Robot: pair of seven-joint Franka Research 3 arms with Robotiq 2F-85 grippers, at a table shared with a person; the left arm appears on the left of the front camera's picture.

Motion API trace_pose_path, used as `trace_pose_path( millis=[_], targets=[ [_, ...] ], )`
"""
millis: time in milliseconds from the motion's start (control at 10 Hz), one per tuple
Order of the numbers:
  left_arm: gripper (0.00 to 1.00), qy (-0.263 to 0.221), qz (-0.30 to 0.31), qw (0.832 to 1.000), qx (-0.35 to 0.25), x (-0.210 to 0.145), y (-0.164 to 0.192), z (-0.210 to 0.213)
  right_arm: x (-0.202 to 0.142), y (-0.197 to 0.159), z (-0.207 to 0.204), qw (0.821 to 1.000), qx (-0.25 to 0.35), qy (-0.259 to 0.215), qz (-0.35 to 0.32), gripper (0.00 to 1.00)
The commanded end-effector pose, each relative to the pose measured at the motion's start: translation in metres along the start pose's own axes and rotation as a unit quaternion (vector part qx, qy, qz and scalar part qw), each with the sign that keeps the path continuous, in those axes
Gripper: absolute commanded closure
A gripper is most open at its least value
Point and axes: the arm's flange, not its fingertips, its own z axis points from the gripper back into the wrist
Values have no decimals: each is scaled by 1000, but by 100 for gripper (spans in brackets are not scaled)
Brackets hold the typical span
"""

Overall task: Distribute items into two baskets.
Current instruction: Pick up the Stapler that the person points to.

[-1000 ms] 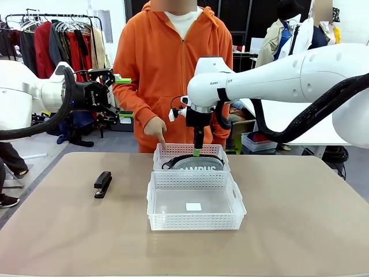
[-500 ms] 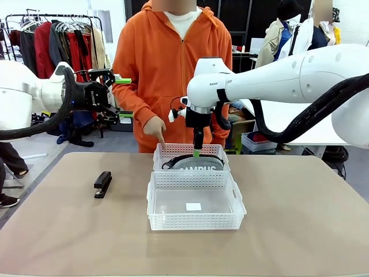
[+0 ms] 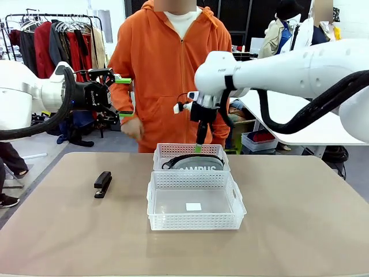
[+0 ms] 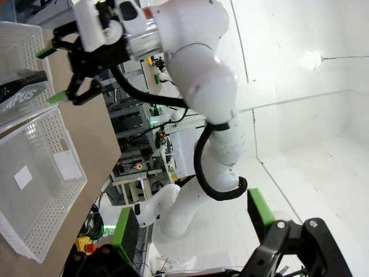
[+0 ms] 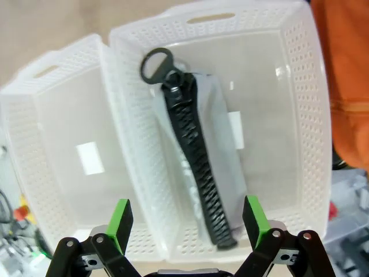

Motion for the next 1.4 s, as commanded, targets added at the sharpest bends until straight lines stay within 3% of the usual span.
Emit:
trace_pose_path(
  millis=[0, 200, 500, 700, 900, 1000, 1300],
  targets=[
    [0, -2, -1, 1000, 0, 0, -2, 1, -20, 3, 39, 992, 65, -45, -94, 0],
    [0, -2, -1, 1000, 0, 0, -2, 1, -43, 13, 60, 977, 109, -80, -162, 0],
    [0, -2, -1, 1000, 0, 0, -2, 1, -89, 38, 96, 949, 183, -143, -212, 0],
    [0, -2, -1, 1000, 0, 0, -2, 1, -116, 55, 105, 922, 226, -191, -250, 0],
    [0, -2, -1, 1000, 0, 0, -2, 1, -125, 59, 108, 921, 189, -204, -272, 0],
    [0, -2, -1, 1000, 0, 0, -2, 1, -111, 37, 116, 928, 222, -177, -241, 0],
    [0, -2, -1, 1000, 0, 0, -2, 1, -111, 37, 116, 928, 222, -177, -241, 0]
  ],
)
